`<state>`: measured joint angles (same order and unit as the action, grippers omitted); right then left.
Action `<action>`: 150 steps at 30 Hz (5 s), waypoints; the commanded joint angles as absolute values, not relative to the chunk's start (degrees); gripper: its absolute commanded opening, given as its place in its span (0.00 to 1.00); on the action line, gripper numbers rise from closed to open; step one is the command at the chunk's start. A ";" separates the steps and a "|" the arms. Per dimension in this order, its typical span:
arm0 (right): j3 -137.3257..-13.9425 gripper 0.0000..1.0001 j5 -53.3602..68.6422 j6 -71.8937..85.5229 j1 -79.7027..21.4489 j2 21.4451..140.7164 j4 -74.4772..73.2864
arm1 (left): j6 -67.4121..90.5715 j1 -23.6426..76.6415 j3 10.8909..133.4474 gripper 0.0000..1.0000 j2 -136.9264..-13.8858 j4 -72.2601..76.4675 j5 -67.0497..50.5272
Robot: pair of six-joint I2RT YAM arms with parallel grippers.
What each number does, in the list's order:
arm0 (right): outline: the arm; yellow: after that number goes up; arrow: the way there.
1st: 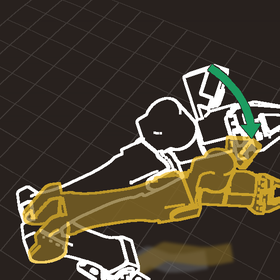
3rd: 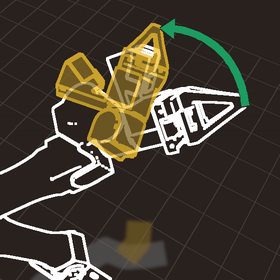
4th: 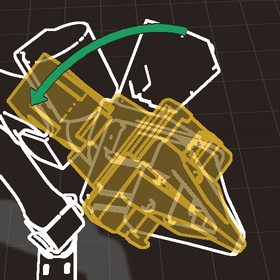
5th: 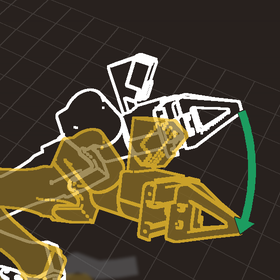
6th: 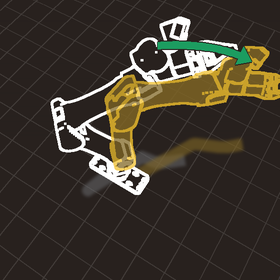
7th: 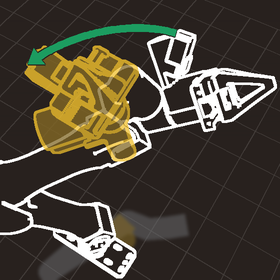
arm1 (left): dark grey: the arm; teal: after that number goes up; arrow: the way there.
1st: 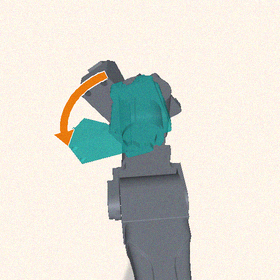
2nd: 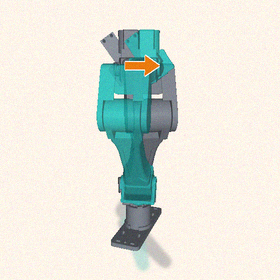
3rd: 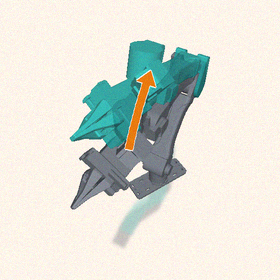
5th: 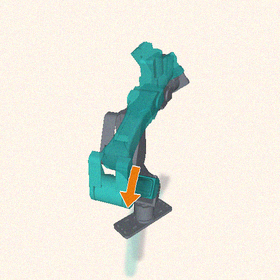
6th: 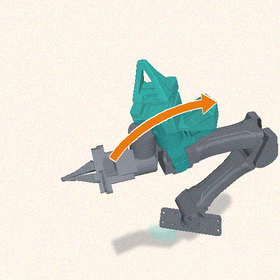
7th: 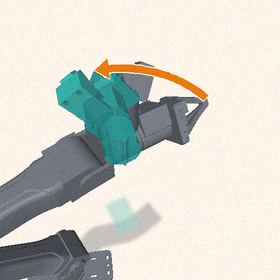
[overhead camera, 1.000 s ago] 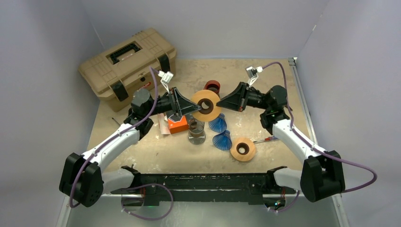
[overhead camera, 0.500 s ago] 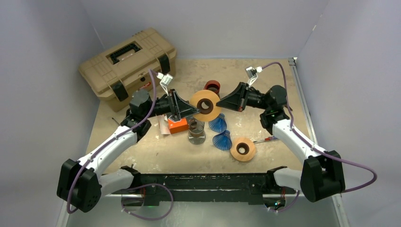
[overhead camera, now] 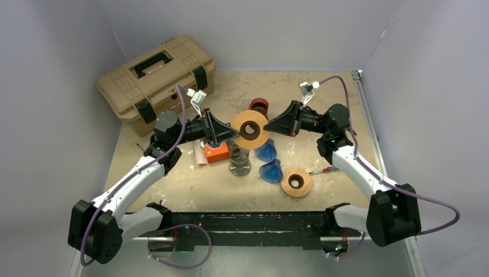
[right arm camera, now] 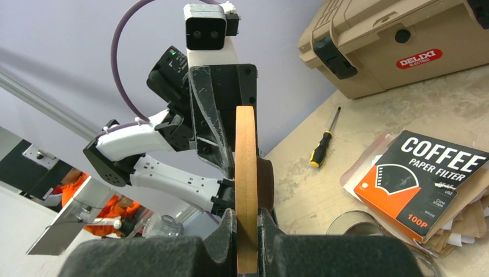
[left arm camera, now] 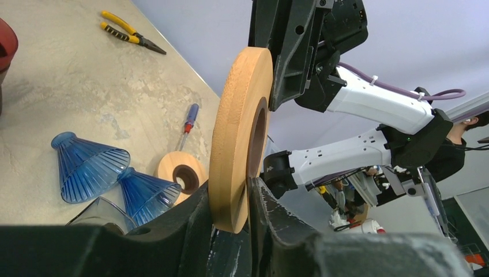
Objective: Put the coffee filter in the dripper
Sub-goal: Place the dripper holder onto the coffee server.
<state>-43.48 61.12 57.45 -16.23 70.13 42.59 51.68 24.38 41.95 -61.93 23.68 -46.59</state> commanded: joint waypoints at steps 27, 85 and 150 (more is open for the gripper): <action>-49.92 0.99 44.22 36.74 -16.26 63.63 15.62 | 48.79 24.26 41.91 0.00 -60.57 22.85 -44.84; -39.13 0.00 53.23 59.55 -24.30 71.33 47.72 | 51.78 16.36 34.66 0.58 -57.81 26.54 -46.54; -38.08 0.00 50.90 65.69 -24.26 85.97 40.78 | 16.88 16.44 43.82 1.00 -55.10 -15.83 -3.69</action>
<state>-36.51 49.17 64.36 -24.10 86.08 35.66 18.13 16.78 43.20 -55.20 -17.67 -2.81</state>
